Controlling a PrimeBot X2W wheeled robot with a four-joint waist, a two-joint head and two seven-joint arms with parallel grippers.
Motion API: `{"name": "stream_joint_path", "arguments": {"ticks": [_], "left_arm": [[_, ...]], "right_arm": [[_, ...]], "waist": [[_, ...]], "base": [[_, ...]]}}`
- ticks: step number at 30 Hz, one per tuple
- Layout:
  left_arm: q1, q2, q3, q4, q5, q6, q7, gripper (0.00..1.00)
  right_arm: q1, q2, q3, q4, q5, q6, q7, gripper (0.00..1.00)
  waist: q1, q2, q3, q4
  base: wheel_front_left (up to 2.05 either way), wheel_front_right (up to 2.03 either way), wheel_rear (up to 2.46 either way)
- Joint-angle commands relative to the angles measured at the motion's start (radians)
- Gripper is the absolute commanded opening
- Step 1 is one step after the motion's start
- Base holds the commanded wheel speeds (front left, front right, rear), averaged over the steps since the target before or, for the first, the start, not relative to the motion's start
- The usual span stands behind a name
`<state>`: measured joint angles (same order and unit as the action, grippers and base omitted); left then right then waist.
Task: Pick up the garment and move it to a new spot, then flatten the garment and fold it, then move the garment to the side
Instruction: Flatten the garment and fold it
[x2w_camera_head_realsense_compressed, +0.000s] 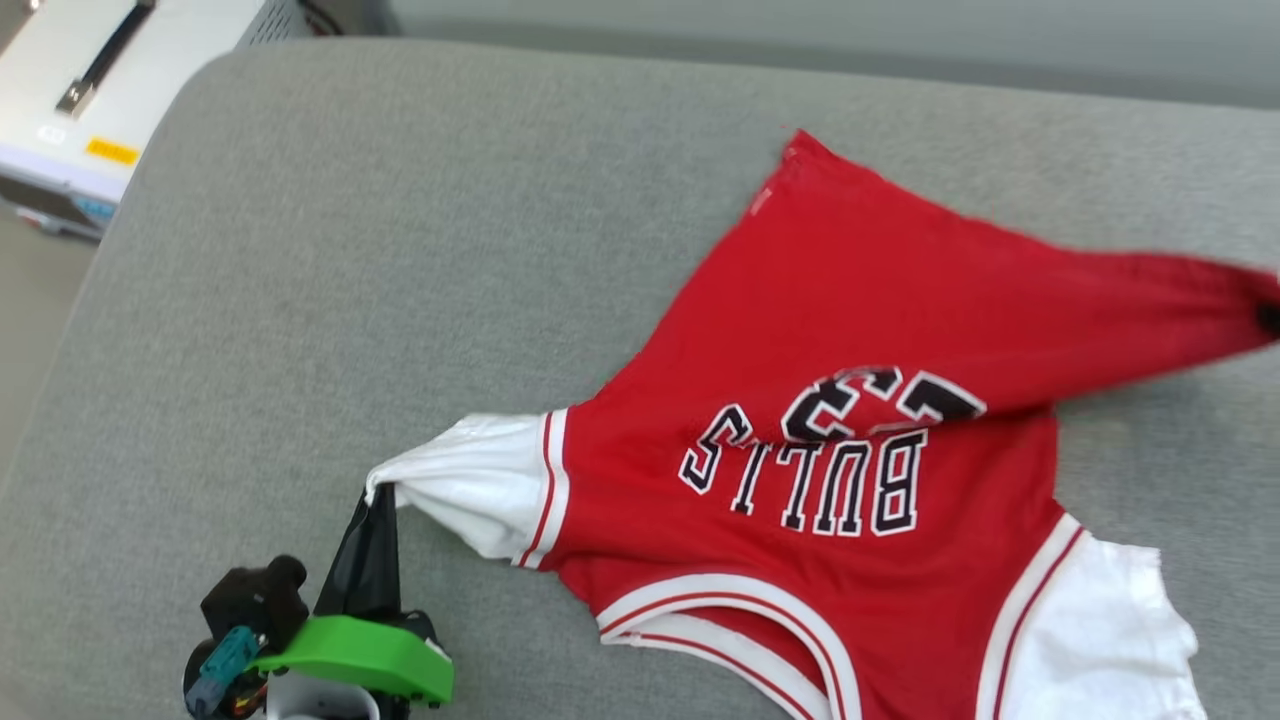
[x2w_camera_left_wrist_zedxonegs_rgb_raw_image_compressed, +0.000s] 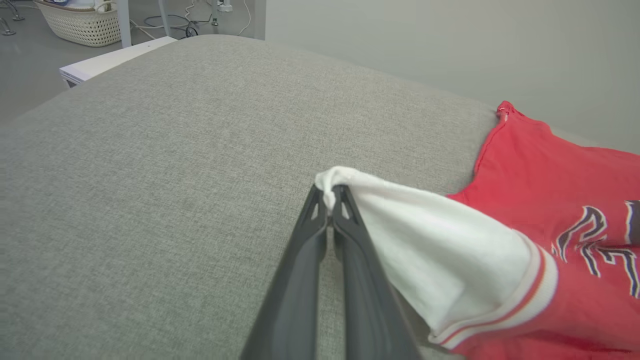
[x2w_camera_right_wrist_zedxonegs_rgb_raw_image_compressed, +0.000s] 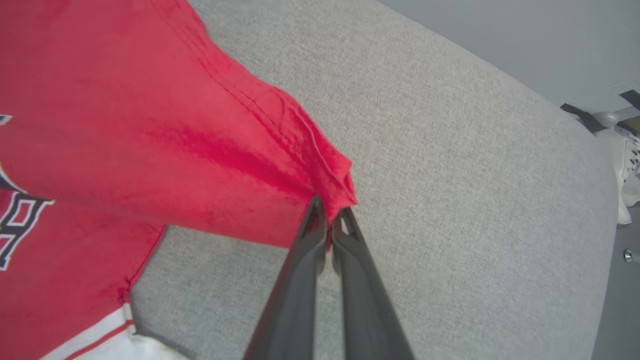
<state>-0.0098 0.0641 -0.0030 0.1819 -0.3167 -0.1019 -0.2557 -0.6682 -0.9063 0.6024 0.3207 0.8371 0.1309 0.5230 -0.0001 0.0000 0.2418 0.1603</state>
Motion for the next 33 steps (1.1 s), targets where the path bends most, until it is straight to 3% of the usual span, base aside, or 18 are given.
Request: {"name": "stream_joint_path", "arguments": {"ticks": [1, 10, 15, 16, 21, 22, 23, 33], "left_arm": [[0.020, 0.008, 0.008, 0.000, -0.005, 0.001, -0.006, 0.00], [0.080, 0.019, 0.023, -0.003, -0.006, 0.018, -0.005, 0.00], [0.088, 0.023, 0.020, -0.002, -0.008, 0.023, 0.000, 0.00], [0.088, 0.022, 0.015, -0.002, -0.009, 0.025, 0.000, 0.00], [0.089, 0.022, 0.008, 0.000, -0.011, 0.028, 0.000, 0.00], [0.090, 0.023, 0.007, 0.000, -0.011, 0.028, 0.000, 0.00], [0.091, 0.024, 0.006, 0.000, -0.011, 0.029, 0.001, 0.00], [0.073, 0.026, -0.021, -0.027, -0.005, 0.032, 0.010, 0.00]], "right_arm": [[0.064, -0.016, -0.020, -0.011, 0.015, 0.000, -0.016, 0.00], [0.428, 0.009, -0.128, -0.056, 0.036, 0.000, -0.028, 0.00], [0.604, 0.059, -0.182, -0.052, 0.017, 0.000, -0.016, 0.00], [0.691, 0.095, -0.198, -0.057, 0.003, 0.000, 0.006, 0.00], [0.780, 0.151, -0.242, -0.078, -0.025, 0.000, 0.026, 0.00], [0.782, 0.159, -0.260, -0.084, -0.033, 0.000, 0.020, 0.28], [0.780, 0.165, -0.284, -0.094, -0.045, 0.000, 0.011, 1.00], [0.650, 0.194, -0.524, -0.295, -0.138, 0.000, -0.046, 1.00]], "waist": [[0.0001, 0.0000, -0.077, -0.066], [0.0001, 0.0000, -0.121, -0.117], [0.0001, 0.0000, -0.131, -0.122], [0.0001, 0.0000, -0.131, -0.119], [0.0001, 0.0000, -0.129, -0.114], [0.0001, 0.0000, -0.129, -0.115], [0.0001, 0.0000, -0.129, -0.115], [0.0001, 0.0000, -0.109, -0.091]], "base": [[0.00, 0.00, 0.00], [0.00, 0.00, 0.00], [0.00, 0.00, 0.00], [0.00, 0.00, 0.00], [0.00, 0.00, 0.00], [0.00, 0.00, 0.00], [0.00, 0.00, 0.00], [0.00, 0.00, 0.00]]}}
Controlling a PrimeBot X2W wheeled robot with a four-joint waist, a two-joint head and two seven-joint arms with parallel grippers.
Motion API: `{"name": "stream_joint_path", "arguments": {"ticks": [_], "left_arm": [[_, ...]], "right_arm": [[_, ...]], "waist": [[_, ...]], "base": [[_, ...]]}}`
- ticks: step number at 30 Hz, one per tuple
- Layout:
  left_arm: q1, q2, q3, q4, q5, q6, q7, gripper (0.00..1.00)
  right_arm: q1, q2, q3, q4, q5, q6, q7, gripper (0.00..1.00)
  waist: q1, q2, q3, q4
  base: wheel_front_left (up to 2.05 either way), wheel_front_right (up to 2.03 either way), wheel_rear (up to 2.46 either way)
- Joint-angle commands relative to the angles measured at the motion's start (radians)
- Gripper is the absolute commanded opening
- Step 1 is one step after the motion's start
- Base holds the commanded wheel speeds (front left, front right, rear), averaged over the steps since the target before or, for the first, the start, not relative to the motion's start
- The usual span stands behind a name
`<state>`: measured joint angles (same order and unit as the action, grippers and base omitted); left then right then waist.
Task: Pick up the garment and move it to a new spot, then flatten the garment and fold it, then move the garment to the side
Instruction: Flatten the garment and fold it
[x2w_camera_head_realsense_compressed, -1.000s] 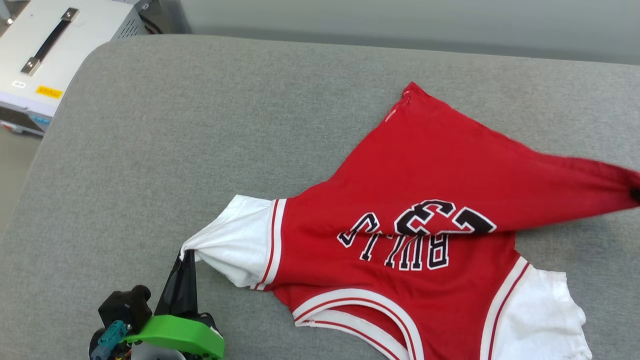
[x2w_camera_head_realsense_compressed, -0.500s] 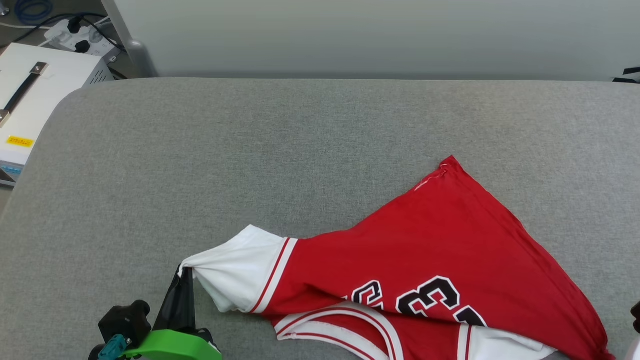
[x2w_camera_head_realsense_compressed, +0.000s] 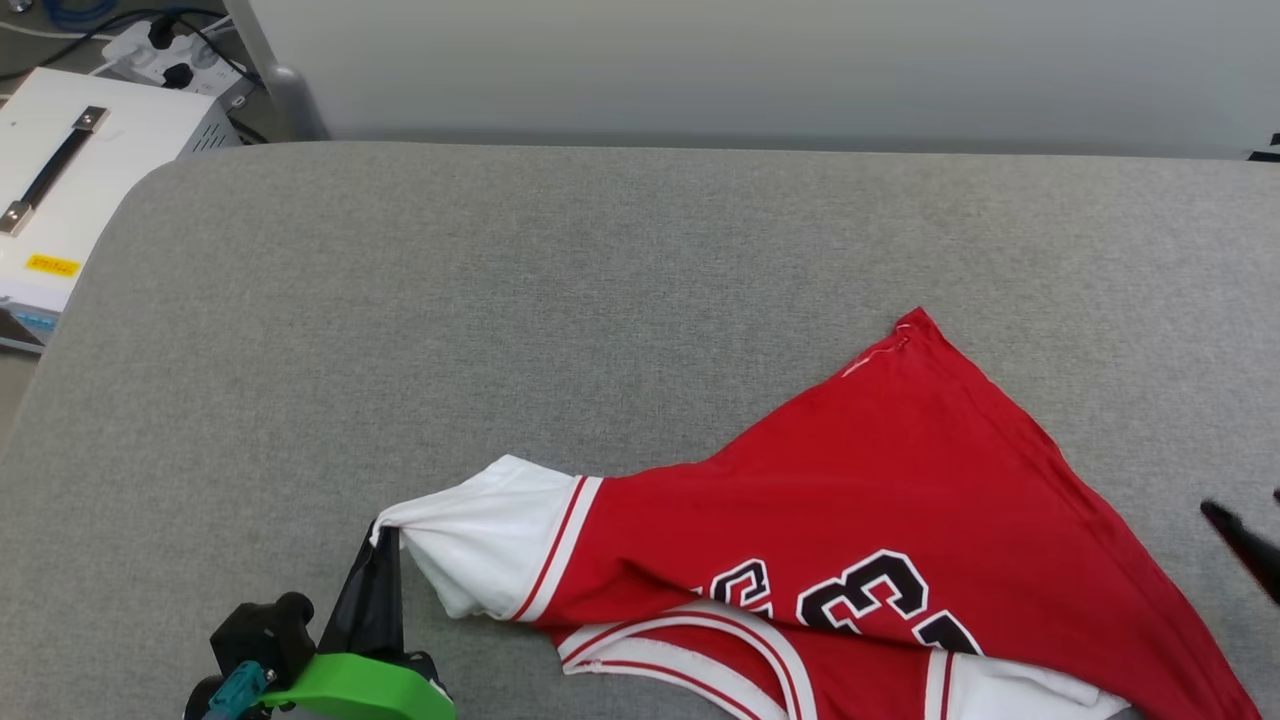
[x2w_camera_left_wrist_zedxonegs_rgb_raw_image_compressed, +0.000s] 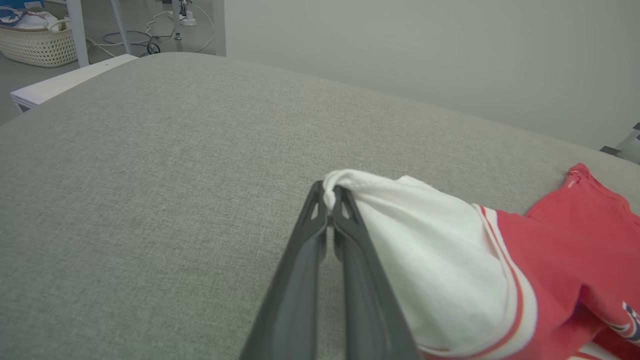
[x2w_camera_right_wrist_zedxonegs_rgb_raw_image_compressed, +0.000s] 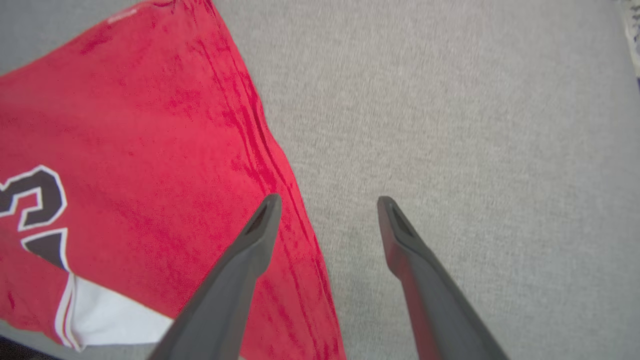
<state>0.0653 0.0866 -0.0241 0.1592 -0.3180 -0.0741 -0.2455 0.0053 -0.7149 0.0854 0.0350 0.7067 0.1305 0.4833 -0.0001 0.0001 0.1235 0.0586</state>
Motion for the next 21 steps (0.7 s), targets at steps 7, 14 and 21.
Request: {"name": "stream_joint_path", "arguments": {"ticks": [7, 14, 21], "left_arm": [[-0.067, -0.001, -0.051, -0.034, 0.011, -0.005, 0.001, 0.00], [-0.121, -0.010, -0.088, -0.052, 0.018, -0.009, -0.004, 0.00], [-0.165, -0.020, -0.121, -0.055, 0.015, -0.012, -0.011, 0.00]], "right_arm": [[-0.287, -0.051, 0.013, -0.197, -0.069, 0.000, 0.130, 1.00], [-0.564, -0.083, 0.253, -0.152, -0.079, 0.000, 0.312, 1.00], [-0.764, -0.088, 0.513, 0.021, -0.098, 0.000, 0.407, 1.00]], "waist": [[0.0001, -0.0001, 0.098, 0.078], [0.0001, -0.0001, 0.171, 0.124], [0.0001, -0.0001, 0.224, 0.167]], "base": [[0.00, 0.00, 0.00], [0.00, 0.00, 0.00], [0.00, 0.00, 0.00]]}}
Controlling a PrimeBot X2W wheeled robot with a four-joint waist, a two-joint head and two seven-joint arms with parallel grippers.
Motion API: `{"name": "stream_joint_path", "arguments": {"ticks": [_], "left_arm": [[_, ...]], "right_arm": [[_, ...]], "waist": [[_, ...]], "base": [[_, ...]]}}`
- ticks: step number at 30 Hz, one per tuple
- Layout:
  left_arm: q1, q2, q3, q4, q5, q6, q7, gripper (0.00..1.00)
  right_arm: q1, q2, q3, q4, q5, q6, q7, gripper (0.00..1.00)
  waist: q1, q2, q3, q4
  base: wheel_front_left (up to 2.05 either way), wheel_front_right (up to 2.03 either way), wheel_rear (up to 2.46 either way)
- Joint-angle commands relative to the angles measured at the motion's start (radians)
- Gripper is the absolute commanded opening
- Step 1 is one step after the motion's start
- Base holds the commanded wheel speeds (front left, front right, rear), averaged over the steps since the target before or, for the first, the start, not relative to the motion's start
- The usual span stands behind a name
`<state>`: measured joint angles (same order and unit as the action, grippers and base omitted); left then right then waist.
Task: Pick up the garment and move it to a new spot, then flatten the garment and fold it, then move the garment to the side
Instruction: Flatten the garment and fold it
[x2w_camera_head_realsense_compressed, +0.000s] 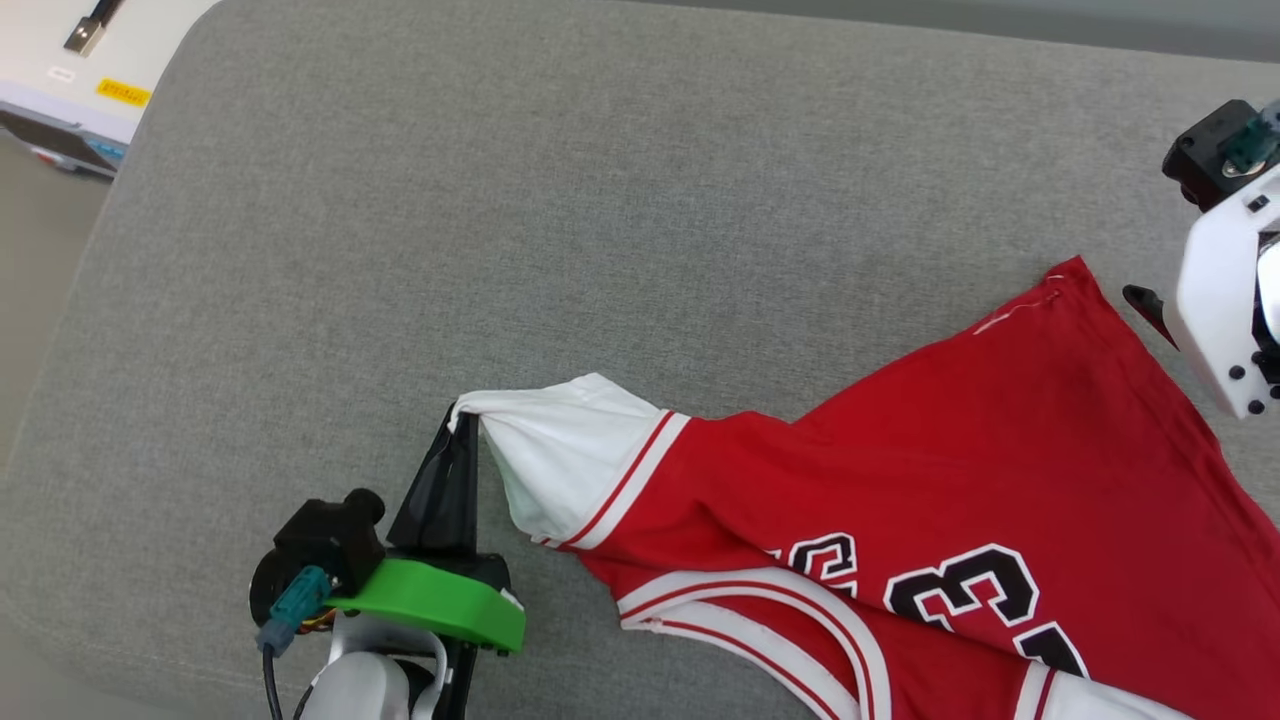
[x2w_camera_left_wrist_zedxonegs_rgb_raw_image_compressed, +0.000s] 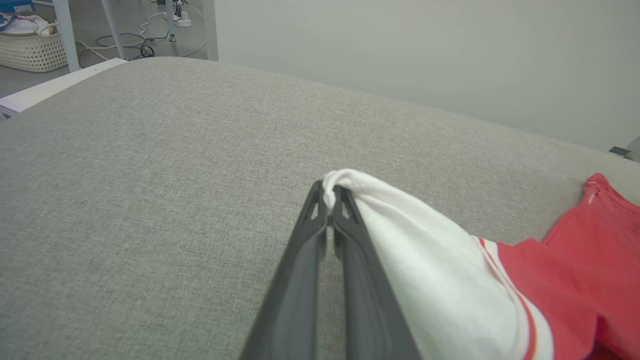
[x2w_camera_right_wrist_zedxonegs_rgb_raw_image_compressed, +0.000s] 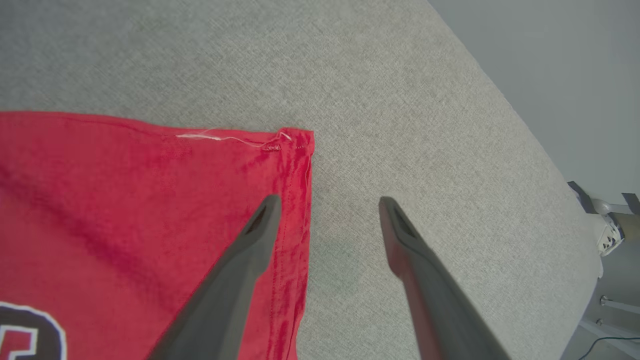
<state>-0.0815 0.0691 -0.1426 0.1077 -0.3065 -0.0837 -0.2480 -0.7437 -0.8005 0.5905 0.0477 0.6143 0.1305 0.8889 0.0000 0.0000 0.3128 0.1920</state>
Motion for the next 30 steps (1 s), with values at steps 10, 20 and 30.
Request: {"name": "stream_joint_path", "arguments": {"ticks": [10, 20, 30], "left_arm": [[-0.052, -0.012, -0.020, 0.007, -0.006, -0.004, -0.013, 0.00], [-0.059, -0.015, 0.001, 0.018, 0.002, -0.011, -0.014, 0.00], [-0.046, 0.025, 0.034, 0.005, 0.025, -0.022, -0.014, 0.00]], "right_arm": [[-0.076, -0.007, 0.194, 0.229, 0.029, 0.000, -0.044, 1.00], [-0.074, 0.004, 0.290, 0.318, 0.135, 0.000, -0.141, 0.00], [-0.077, 0.017, 0.212, 0.282, 0.187, 0.000, -0.387, 0.00]], "waist": [[0.0000, 0.0000, 0.092, 0.070], [0.0000, 0.0000, 0.072, 0.046], [0.0000, 0.0000, -0.067, -0.007]], "base": [[0.00, 0.00, 0.00], [0.00, 0.00, 0.00], [0.00, 0.00, 0.00]]}}
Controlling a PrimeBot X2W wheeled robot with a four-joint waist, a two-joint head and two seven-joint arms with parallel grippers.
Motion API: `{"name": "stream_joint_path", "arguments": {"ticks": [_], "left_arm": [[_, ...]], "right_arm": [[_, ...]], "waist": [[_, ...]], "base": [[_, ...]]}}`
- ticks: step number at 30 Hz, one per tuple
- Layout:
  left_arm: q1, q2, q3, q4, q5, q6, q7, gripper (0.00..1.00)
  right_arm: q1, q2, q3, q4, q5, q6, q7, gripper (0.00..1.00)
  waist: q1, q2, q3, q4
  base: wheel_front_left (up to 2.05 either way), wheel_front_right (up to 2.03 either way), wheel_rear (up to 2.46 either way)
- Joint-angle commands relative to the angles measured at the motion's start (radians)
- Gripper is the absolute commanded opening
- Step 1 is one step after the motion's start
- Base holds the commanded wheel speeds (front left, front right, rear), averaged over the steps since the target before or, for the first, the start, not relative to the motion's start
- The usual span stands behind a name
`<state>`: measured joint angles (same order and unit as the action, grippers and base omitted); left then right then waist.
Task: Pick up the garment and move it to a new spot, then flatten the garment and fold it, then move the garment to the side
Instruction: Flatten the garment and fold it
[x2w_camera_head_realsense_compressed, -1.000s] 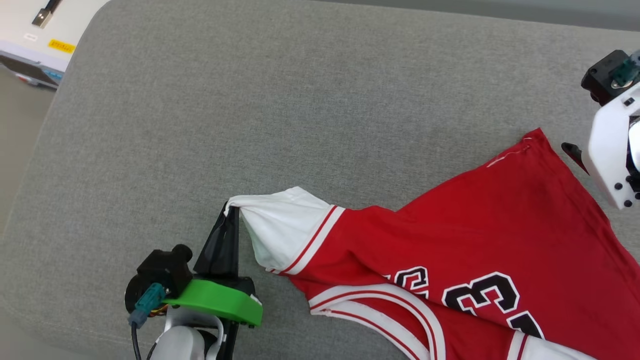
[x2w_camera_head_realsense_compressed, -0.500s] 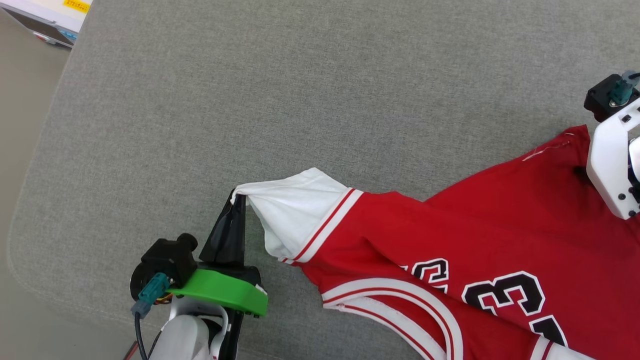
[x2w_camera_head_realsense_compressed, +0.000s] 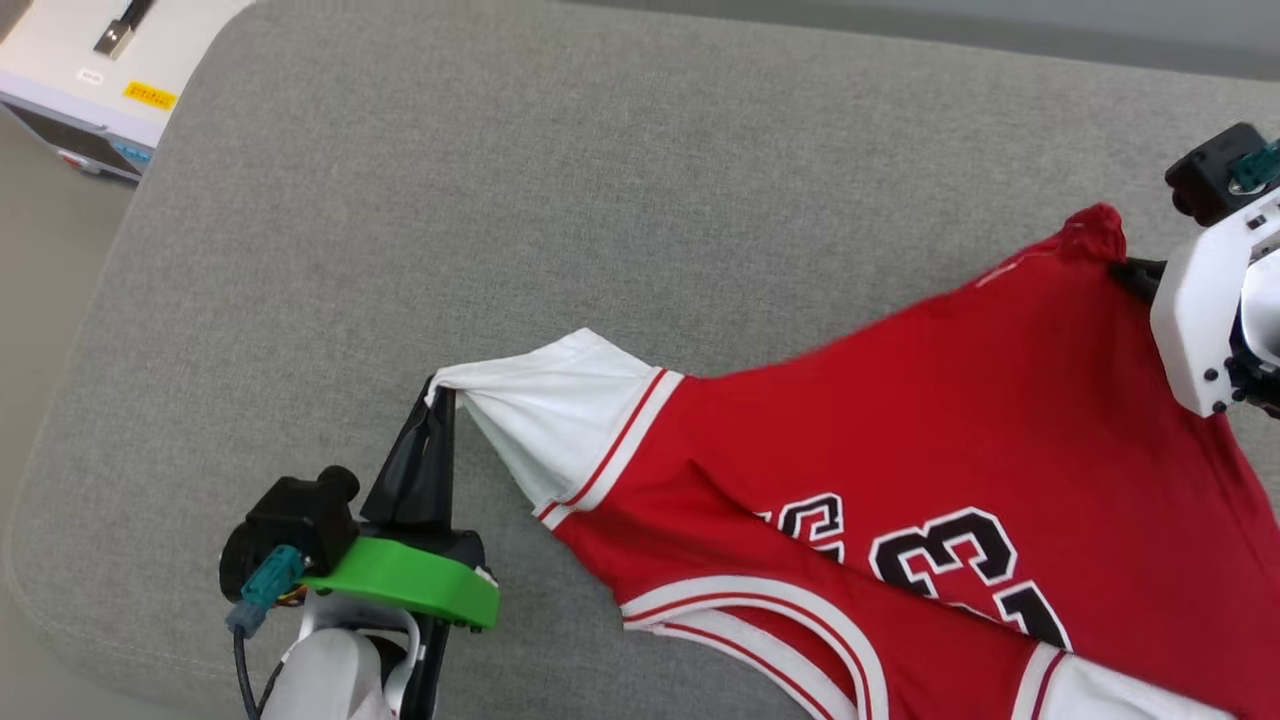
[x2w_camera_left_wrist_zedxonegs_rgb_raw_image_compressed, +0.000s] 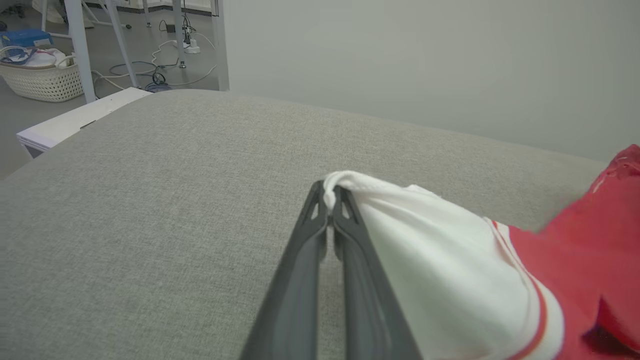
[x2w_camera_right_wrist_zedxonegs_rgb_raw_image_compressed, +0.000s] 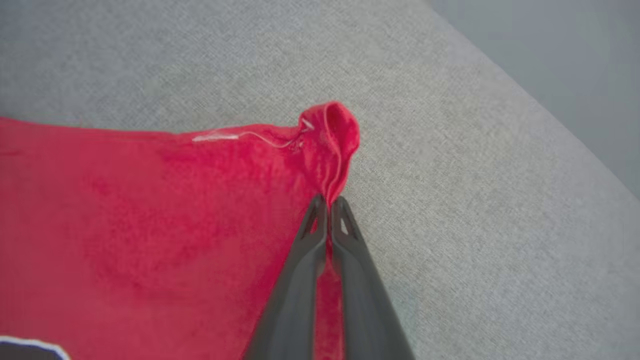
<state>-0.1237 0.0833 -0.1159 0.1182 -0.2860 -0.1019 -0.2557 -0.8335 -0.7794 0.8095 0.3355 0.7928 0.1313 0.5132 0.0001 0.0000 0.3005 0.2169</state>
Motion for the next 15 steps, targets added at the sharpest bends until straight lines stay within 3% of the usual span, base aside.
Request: {"name": "stream_joint_path", "arguments": {"ticks": [1, 7, 15], "left_arm": [[-0.009, 0.019, 0.011, -0.012, 0.006, -0.004, -0.006, 0.00], [-0.077, 0.069, 0.023, -0.073, 0.014, -0.007, 0.016, 0.00], [-0.296, 0.146, 0.024, -0.174, 0.013, -0.016, 0.102, 0.00]], "right_arm": [[0.017, -0.006, -0.019, -0.015, 0.012, -0.001, -0.032, 0.00], [0.033, -0.016, -0.094, -0.074, 0.028, -0.001, -0.114, 0.00], [0.012, -0.008, -0.240, -0.159, 0.025, -0.001, -0.170, 0.00]], "waist": [[-0.0001, 0.0000, -0.068, -0.039], [-0.0001, 0.0000, -0.123, -0.078], [-0.0001, 0.0000, -0.127, -0.122]], "base": [[0.00, 0.00, 0.00], [0.00, 0.00, 0.00], [0.00, 0.00, 0.00]]}}
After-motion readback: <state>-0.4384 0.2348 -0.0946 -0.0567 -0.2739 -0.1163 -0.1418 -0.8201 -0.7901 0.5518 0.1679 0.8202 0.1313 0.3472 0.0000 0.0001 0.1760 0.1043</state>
